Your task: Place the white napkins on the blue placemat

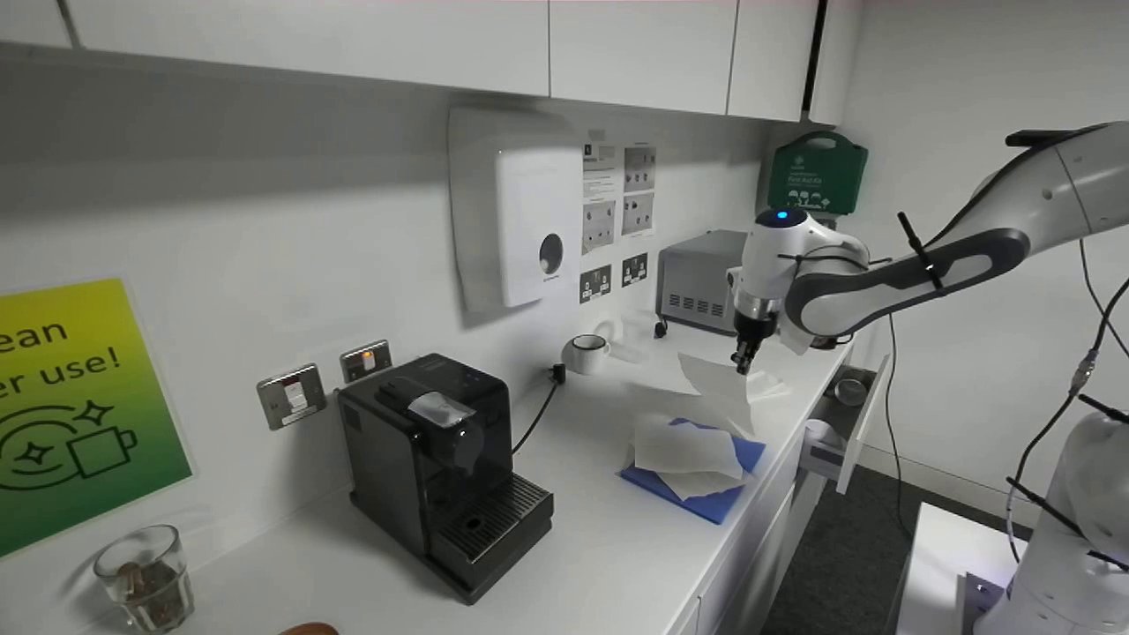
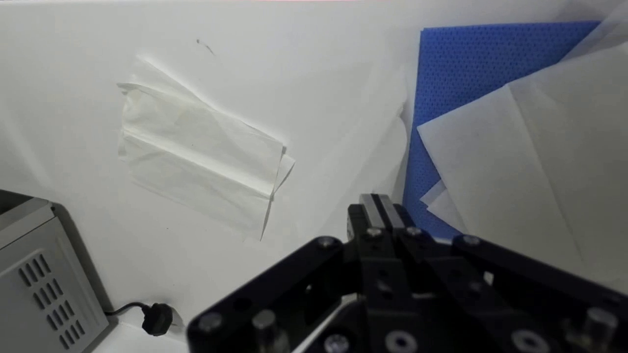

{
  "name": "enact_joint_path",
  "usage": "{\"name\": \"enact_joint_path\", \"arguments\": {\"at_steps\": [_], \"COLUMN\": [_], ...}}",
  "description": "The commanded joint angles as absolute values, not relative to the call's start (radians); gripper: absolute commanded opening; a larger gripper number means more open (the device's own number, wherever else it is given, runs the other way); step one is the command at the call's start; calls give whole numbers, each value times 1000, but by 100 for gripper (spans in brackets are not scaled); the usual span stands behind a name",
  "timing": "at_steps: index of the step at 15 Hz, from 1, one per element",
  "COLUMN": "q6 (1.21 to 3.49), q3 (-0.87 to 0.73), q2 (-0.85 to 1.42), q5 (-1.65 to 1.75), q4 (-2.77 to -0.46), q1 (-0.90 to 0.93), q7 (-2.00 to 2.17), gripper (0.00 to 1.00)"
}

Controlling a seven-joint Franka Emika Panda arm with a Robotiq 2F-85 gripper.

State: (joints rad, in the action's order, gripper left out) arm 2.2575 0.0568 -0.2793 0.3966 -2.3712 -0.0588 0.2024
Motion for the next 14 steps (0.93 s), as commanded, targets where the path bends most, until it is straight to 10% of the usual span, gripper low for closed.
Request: {"name": "enact_joint_path", "arguments": {"at_steps": [1,14], "q6": [2203,2069], "q3": [93,200], "q2": [-337,-353], "q5": [408,415], "q4": [-2374,-2337], "q1": [-45,23], "q7": [256,263], "gripper": [0,0]}}
